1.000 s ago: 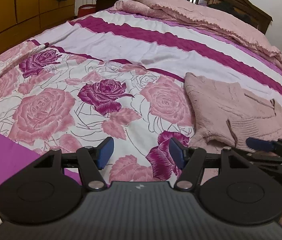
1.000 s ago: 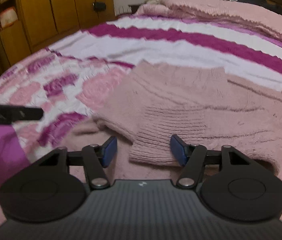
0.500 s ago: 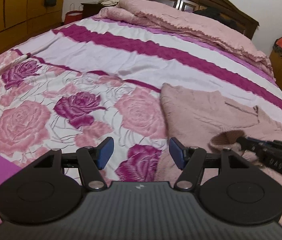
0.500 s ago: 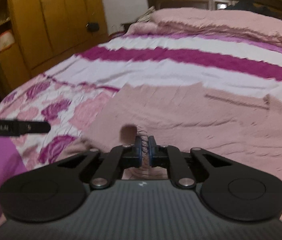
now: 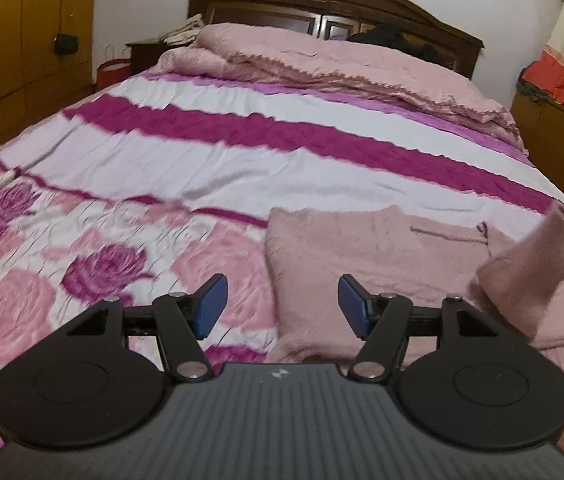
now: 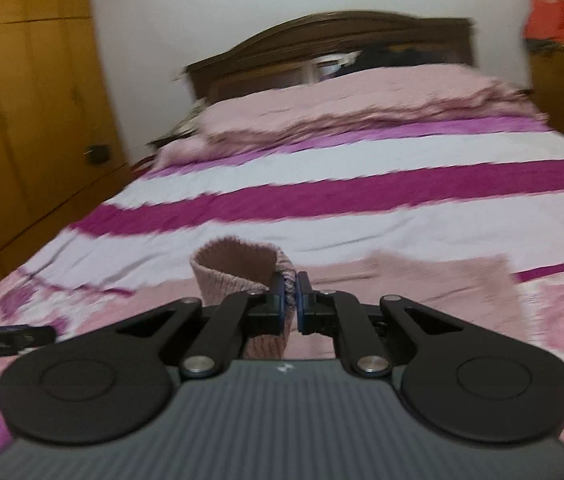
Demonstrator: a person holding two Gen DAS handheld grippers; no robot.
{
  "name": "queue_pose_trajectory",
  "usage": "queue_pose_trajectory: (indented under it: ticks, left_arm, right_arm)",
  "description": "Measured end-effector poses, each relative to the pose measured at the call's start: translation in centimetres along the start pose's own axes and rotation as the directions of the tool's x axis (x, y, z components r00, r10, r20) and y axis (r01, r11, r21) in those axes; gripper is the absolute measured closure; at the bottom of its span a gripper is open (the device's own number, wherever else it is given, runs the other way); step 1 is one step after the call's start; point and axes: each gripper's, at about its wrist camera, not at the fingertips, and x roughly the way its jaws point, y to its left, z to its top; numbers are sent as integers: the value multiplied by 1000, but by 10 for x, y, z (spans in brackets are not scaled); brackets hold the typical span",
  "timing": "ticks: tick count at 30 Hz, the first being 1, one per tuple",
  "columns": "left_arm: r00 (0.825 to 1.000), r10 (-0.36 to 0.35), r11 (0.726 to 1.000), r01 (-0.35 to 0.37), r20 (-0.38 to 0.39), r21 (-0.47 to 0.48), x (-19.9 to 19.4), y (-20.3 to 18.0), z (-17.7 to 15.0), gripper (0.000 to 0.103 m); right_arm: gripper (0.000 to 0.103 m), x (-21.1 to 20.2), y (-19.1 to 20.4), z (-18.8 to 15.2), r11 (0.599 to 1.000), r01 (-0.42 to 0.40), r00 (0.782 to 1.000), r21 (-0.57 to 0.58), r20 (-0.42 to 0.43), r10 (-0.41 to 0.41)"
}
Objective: Fold small clothes
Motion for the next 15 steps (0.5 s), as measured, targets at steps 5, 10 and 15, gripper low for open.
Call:
queue_pose_trajectory:
  ticks: [5, 10, 15]
  left_arm:
    - [1000, -29, 999, 28, 3, 30, 20, -18, 10, 35]
    - [1000, -15, 999, 16, -20, 52, 53, -33, 9, 35]
    - [998, 28, 994, -22, -52, 103, 85, -42, 0, 35]
  right_arm:
    - [95, 4, -48, -8, 991, 125, 992, 43, -13, -125]
    - [93, 17, -98, -30, 971, 217, 972, 104, -113, -205]
    - [92, 14, -129, -46, 940, 314, 937, 136, -204, -284]
